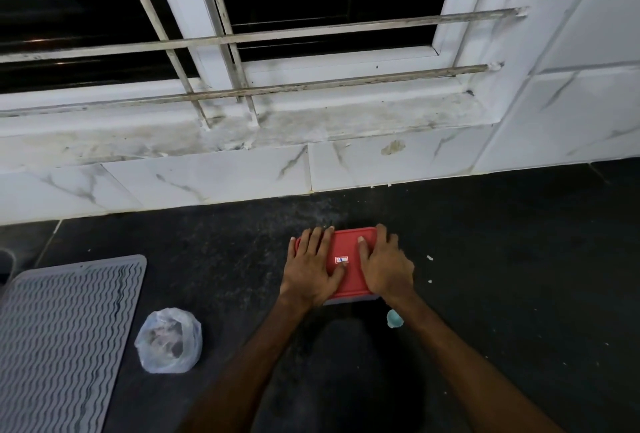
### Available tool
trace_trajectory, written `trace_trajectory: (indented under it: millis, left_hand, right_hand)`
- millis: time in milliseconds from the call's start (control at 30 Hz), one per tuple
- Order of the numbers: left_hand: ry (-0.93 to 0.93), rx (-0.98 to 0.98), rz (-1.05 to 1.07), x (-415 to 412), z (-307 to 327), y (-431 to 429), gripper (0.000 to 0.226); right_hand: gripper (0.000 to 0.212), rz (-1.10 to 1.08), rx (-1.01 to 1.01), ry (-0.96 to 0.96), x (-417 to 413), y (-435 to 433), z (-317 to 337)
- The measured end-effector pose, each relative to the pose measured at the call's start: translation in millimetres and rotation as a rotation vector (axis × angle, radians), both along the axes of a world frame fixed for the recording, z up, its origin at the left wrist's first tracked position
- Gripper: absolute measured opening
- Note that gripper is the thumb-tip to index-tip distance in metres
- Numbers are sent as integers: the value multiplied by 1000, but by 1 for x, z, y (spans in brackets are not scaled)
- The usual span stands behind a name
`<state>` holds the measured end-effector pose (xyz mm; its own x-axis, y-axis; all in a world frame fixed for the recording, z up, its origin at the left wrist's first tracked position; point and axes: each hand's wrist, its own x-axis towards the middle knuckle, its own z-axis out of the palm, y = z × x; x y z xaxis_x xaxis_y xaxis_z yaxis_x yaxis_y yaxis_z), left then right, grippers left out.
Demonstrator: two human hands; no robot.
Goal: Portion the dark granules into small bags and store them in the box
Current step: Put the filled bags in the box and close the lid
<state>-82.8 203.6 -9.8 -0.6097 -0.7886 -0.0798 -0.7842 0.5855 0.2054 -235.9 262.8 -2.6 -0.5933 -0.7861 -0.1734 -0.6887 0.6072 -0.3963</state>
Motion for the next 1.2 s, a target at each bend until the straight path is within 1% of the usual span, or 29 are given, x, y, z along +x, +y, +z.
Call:
trace_trajectory:
  millis: [67,100,167,233,300,333,467,567,600,633,667,700,733,767,800,833,867,900,933,967,1033,1100,1167,1200]
  left_hand:
    - [-25,-17,2,-1,1,-2,81]
    - [-41,-24,-5,-2,1,-2,78]
    - [-72,-42,-21,-2,0,-1,75]
    - [-80,-66,-25,-2,-3,1,75]
    - [-68,-78,-34,-1,-7,1,76]
    - [-54,-82,-34,-1,-8,1,76]
    - [-44,-83,-32,-4,-11,-7,73]
    - [-47,-73,-26,-8,-5,-13,76]
    - [-51,-73,-21,-8,-4,-14,78]
    - [-58,-72,-20,-9,-2,-15,80]
    - [-71,-71,-22,-9,-1,-15,81]
    - [-81,-69,-20,-8,-1,-14,82]
    - [-78,-77,-14,-8,-1,-13,82]
    - [-73,-80,-8,-8,-1,-13,82]
    - [-65,-77,-2,-9,-1,-13,82]
    - [-57,-73,6,-9,-1,-14,82]
    - [-51,-74,8,-10,0,-14,82]
    - [-44,-76,8,-10,-2,-13,81]
    - [-36,-78,10,-10,-3,-14,81]
    - [-31,-78,10,-12,-4,-15,80]
    - [-33,-73,17,-15,-5,-17,79]
    - [-24,-76,23,-18,-6,-18,80]
    - [-16,-76,33,-18,-7,-20,80]
    - [-18,-72,34,-18,-7,-20,80]
  right_hand:
    - [64,97,38,139,1,-3,1]
    - [64,182,17,183,1,-4,1]
    - [64,379,-13,207,-3,-5,0]
    - [72,507,7,227,-7,-3,-2]
    - [79,547,33,232,-8,-3,-4]
    - [79,543,31,240,-9,-3,-5]
    - [70,502,-31,260,-6,-9,-9]
    - [69,529,-31,239,-15,-18,-8]
    - [68,546,-71,194,-18,-22,-8]
    - [65,536,-168,71,-22,-25,-5]
    - [60,466,-307,-102,-25,-23,-2]
    - [55,334,-469,-264,-29,-14,0]
    - [50,171,-626,-349,-36,1,-2]
    - [45,46,-718,-358,-43,19,-8]
    - [40,-1,-714,-314,-53,39,-16]
    - [43,58,-636,-251,-63,60,-25]
    - [53,214,-479,-177,-74,80,-36]
    - [58,397,-272,-101,-81,99,-45]
    - [57,535,-84,-21,-86,113,-52]
    - [53,616,26,49,-89,125,-55]
    - [45,653,95,144,-84,133,-54]
    - [33,611,138,181,-76,128,-47]
    - [20,555,156,151,-70,121,-40]
    - [12,497,118,100,-68,121,-38]
